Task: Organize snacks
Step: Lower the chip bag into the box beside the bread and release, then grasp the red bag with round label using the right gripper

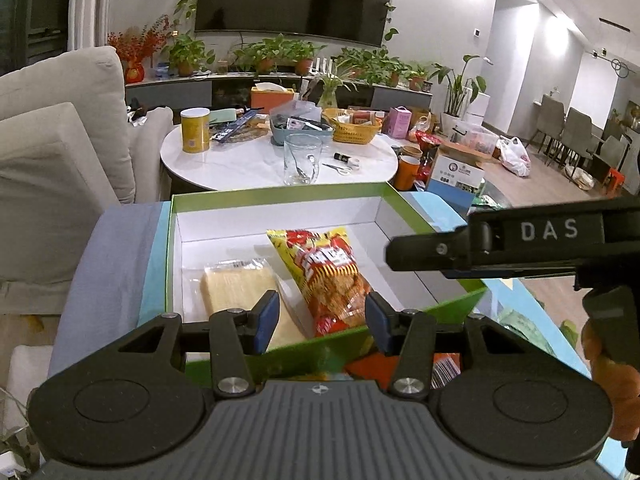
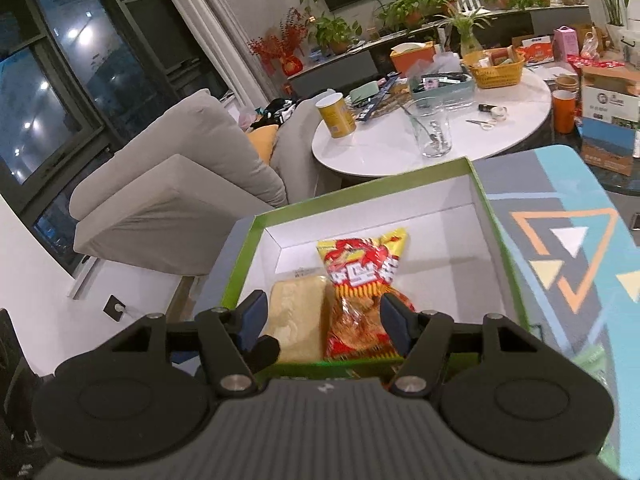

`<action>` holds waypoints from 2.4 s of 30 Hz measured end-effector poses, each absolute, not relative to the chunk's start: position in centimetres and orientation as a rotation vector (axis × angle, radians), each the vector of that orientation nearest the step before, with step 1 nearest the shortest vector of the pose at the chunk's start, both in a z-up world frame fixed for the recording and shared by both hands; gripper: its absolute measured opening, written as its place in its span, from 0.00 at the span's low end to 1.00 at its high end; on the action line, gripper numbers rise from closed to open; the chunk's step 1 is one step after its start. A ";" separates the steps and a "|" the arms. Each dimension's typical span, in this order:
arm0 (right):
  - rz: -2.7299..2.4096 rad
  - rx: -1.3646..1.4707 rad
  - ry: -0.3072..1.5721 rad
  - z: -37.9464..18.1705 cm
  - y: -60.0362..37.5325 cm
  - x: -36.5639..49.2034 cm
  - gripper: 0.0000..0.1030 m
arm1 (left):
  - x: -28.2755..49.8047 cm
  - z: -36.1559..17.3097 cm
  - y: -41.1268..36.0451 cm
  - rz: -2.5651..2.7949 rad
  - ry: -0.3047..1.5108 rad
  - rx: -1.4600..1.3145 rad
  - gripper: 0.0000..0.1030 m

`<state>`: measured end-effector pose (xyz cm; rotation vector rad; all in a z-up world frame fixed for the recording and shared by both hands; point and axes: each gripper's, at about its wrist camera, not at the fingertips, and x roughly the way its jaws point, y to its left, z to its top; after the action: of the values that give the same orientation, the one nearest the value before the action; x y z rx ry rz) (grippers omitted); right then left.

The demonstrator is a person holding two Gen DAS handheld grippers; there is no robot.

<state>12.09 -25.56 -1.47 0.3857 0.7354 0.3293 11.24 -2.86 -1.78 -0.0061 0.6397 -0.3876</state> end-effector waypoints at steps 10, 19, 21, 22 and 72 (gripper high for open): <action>0.290 0.415 0.824 -5.6 -26.4 9.9 0.65 | 9.2 -3.0 -1.8 -0.354 0.677 -0.026 0.44; 0.385 0.399 0.813 -6.6 -24.3 5.4 0.65 | 7.9 -4.1 0.0 -0.298 0.707 -0.054 0.44; 0.429 0.430 0.821 -6.9 -24.1 4.6 0.65 | 7.8 -4.2 0.3 -0.291 0.713 -0.057 0.44; 0.449 0.443 0.822 -6.8 -24.1 4.3 0.65 | 7.8 -4.3 0.3 -0.288 0.718 -0.058 0.44; 0.306 0.608 0.952 -10.4 -30.3 8.5 0.64 | 9.2 -6.3 -4.6 -0.635 0.882 -0.016 0.61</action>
<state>8.51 -30.28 -10.43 0.6082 0.9518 0.3063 9.23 -4.56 -6.35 -0.0163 0.8817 -0.6345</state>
